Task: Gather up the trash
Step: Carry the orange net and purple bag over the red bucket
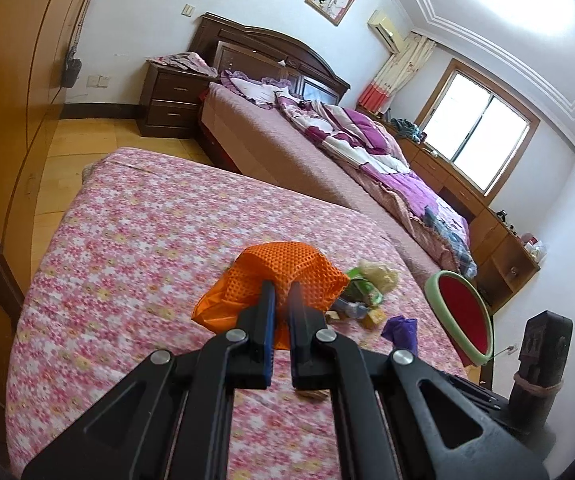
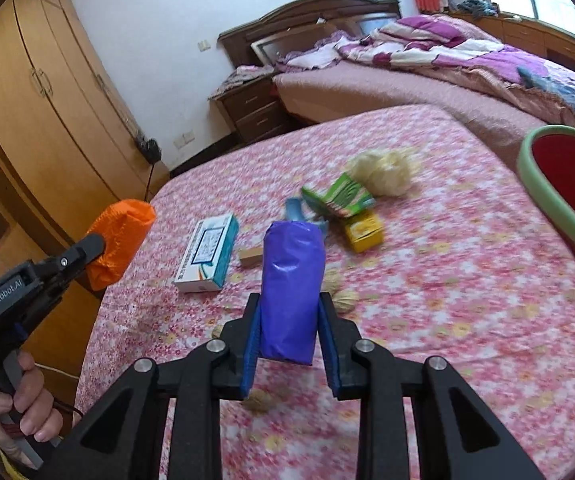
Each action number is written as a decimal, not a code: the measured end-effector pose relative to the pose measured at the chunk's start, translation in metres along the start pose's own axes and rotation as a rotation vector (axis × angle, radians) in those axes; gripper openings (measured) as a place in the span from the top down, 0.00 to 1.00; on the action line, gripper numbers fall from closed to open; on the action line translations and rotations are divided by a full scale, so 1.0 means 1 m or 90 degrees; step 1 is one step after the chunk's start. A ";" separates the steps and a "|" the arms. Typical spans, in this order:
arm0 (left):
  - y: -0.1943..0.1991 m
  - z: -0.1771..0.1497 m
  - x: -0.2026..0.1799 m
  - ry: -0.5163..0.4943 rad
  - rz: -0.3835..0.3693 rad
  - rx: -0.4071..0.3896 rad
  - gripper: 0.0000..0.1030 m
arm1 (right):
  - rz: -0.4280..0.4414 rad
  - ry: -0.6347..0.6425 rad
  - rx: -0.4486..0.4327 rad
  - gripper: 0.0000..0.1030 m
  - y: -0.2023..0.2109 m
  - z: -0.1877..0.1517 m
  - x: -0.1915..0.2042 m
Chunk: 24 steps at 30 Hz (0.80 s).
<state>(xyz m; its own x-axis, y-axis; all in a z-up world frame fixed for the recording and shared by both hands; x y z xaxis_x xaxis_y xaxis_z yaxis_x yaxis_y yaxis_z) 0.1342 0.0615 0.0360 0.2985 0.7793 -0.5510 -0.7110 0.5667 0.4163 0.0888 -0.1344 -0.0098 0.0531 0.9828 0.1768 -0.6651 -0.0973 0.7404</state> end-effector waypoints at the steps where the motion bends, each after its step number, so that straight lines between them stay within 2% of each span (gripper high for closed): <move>1: 0.000 -0.001 -0.005 -0.003 -0.003 0.001 0.96 | -0.003 -0.005 -0.004 0.71 0.004 0.000 -0.004; 13: -0.004 -0.010 -0.076 -0.058 -0.046 0.013 0.96 | -0.035 -0.092 -0.065 0.71 0.057 0.005 -0.082; 24: -0.066 -0.024 -0.149 -0.112 -0.115 0.109 0.96 | -0.068 -0.195 -0.099 0.71 0.075 0.011 -0.167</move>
<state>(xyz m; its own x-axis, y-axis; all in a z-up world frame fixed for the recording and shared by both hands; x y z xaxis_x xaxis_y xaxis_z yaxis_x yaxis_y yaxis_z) 0.1214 -0.0991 0.0732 0.5261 0.6878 -0.5001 -0.5233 0.7254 0.4472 0.0381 -0.3074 0.0238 0.3336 0.8914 0.3067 -0.7482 0.0525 0.6614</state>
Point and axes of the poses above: each gripper's, at about its wrist camera, not at the fingertips, and y roughly against the way its jaws point, x to its left, z to its top, the point moved 5 cm from there along -y, roughly the way its jaws point, and after that the axes turned 13 degrees about -z, right-handed, at the moved point
